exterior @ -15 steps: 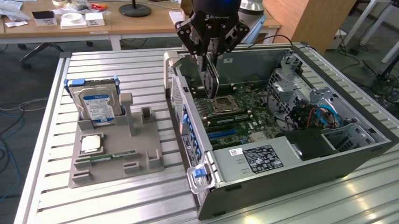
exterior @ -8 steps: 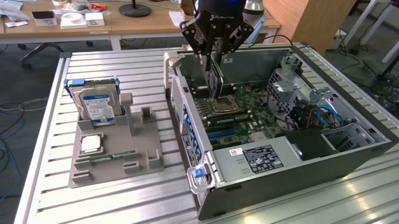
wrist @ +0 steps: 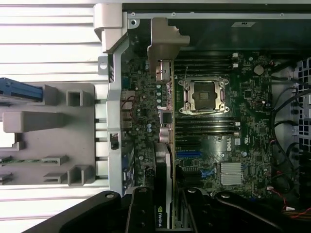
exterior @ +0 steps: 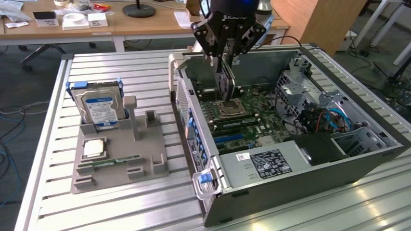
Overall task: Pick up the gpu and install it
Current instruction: 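Pick up the gpu and move the gpu toward the slot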
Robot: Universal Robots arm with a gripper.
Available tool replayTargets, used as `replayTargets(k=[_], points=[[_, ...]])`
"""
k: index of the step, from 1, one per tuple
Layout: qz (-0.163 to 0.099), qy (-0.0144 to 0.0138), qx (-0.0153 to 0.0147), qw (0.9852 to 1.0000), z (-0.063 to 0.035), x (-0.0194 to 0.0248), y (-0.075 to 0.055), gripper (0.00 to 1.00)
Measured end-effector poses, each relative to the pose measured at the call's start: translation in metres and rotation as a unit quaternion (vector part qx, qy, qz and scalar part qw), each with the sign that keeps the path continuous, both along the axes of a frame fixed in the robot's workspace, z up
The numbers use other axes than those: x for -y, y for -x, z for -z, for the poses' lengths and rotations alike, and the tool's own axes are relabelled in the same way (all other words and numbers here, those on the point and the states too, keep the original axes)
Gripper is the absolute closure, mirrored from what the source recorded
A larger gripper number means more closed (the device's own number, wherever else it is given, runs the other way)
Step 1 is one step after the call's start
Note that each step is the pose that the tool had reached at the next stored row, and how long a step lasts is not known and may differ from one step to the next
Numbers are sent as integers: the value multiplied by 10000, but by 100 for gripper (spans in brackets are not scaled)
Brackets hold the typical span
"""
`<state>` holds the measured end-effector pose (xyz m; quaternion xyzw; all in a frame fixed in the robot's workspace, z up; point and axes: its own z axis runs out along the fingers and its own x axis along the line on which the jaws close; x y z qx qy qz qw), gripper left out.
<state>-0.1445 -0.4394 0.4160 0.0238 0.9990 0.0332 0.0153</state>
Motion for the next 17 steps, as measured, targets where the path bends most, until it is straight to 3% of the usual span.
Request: replayTargets(k=[17], points=[[0,0,0,10000,0,0,-221,73]])
